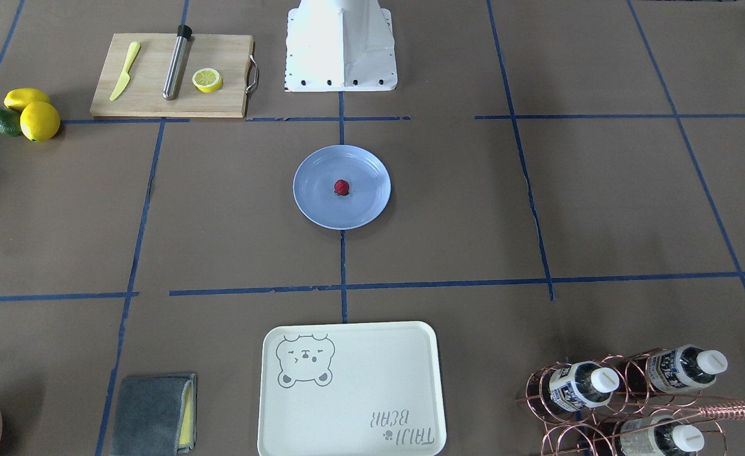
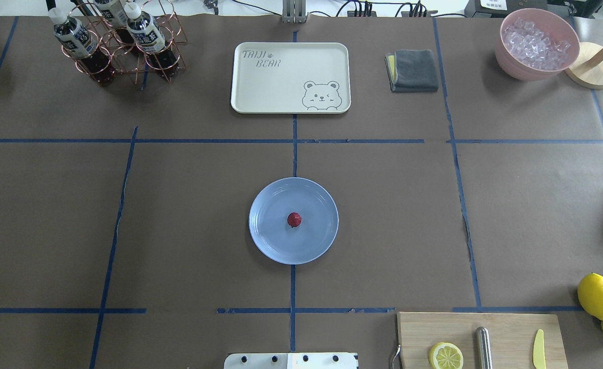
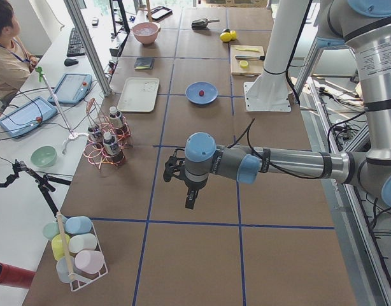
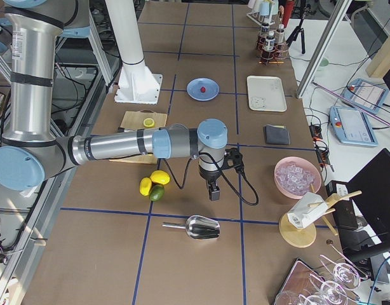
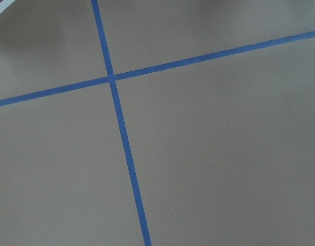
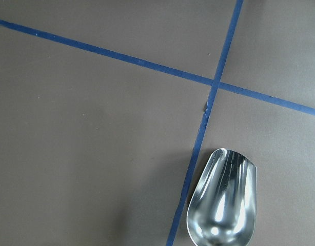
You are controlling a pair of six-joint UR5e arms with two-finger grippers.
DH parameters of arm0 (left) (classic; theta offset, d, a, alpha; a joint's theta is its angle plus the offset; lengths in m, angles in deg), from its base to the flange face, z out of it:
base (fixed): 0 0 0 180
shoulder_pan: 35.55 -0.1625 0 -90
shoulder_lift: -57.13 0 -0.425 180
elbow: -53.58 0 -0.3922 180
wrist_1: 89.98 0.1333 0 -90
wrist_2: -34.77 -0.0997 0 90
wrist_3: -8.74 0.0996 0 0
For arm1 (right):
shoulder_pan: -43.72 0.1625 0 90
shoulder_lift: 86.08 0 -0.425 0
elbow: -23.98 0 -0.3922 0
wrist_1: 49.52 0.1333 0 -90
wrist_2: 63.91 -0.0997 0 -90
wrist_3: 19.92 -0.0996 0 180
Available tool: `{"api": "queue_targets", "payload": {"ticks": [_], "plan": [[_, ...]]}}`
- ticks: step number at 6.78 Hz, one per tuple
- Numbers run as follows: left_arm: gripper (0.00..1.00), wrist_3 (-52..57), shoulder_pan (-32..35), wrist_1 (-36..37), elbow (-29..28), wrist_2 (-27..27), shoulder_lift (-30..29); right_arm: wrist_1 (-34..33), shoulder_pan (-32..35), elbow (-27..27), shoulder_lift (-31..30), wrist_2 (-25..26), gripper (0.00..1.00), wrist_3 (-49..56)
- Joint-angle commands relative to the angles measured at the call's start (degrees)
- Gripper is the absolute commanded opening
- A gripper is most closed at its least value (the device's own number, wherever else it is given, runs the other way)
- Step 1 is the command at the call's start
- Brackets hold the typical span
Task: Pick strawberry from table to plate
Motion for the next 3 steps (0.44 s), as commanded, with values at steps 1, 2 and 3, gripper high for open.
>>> {"api": "queue_targets", "payload": {"ticks": [1,2,3], "plan": [[1.0,0.2,1.1,5.5,5.2,1.1,0.7,0.1,0.0,-0.1,-1.1,-0.4,1.0,0.0],[1.0,0.7,1.9,8.5,6.9,0.9,1.3,0.3,0.0,-0.1,-1.1,-0.5,1.0,0.0],[1.0,2.3,2.5,8.3,5.5,0.8,2.3,0.2,0.0,0.0,-1.4,-0.8,1.0,-0.1]]}}
